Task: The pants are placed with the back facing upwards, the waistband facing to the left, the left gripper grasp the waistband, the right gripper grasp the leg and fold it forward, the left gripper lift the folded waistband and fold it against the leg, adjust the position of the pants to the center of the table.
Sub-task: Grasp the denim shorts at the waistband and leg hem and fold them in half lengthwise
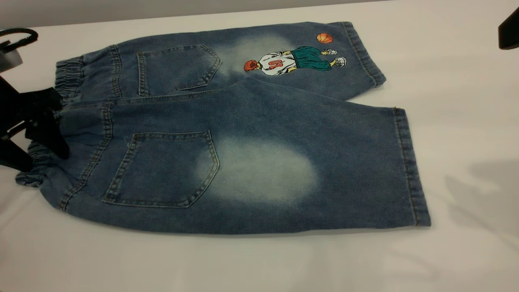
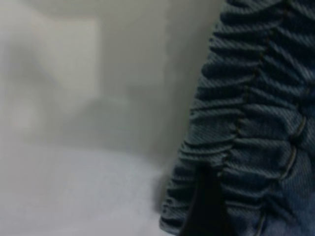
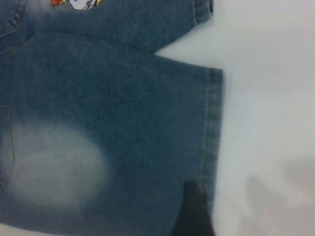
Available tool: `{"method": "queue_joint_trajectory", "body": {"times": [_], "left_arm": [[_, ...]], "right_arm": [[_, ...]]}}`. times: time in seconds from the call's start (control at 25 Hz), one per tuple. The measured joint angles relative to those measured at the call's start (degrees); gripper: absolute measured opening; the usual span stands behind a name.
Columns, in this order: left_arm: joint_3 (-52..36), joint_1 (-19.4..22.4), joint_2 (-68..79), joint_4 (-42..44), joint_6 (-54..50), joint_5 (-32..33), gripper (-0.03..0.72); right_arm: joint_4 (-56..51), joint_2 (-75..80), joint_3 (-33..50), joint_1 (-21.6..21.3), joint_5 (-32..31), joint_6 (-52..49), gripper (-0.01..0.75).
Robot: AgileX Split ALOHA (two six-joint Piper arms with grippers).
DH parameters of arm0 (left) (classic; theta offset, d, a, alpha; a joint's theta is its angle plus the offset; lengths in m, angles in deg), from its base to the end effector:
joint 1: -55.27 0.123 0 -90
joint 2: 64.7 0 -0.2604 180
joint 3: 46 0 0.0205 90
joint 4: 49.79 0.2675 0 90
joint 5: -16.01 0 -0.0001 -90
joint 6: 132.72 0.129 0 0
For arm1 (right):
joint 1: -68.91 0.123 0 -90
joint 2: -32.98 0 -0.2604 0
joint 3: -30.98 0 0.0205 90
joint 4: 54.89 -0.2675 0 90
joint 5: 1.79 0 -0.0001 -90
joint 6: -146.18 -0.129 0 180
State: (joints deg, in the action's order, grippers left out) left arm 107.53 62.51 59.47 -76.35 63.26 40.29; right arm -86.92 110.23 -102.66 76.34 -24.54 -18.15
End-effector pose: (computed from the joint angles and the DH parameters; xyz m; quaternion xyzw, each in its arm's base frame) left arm 0.3120 0.0157 -0.0104 -0.1303 0.9851 -0.0928 0.0631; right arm 0.2467 0.0589 0.1449 0.0241 0.9440 0.1553 0.2900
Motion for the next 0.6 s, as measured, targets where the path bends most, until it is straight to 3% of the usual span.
{"method": "queue_joint_trajectory", "body": {"times": [0.4,0.6], "left_arm": [[0.0,0.0,-0.3,14.31,-10.72,4.19,0.448],[-0.05,0.0,-0.3,15.03,-11.0,3.14,0.43]], "right_arm": [[-0.32,0.0,0.0,0.0,0.07,0.05,0.483],[-0.6,0.0,0.0,0.0,0.18,0.05,0.483]]}}
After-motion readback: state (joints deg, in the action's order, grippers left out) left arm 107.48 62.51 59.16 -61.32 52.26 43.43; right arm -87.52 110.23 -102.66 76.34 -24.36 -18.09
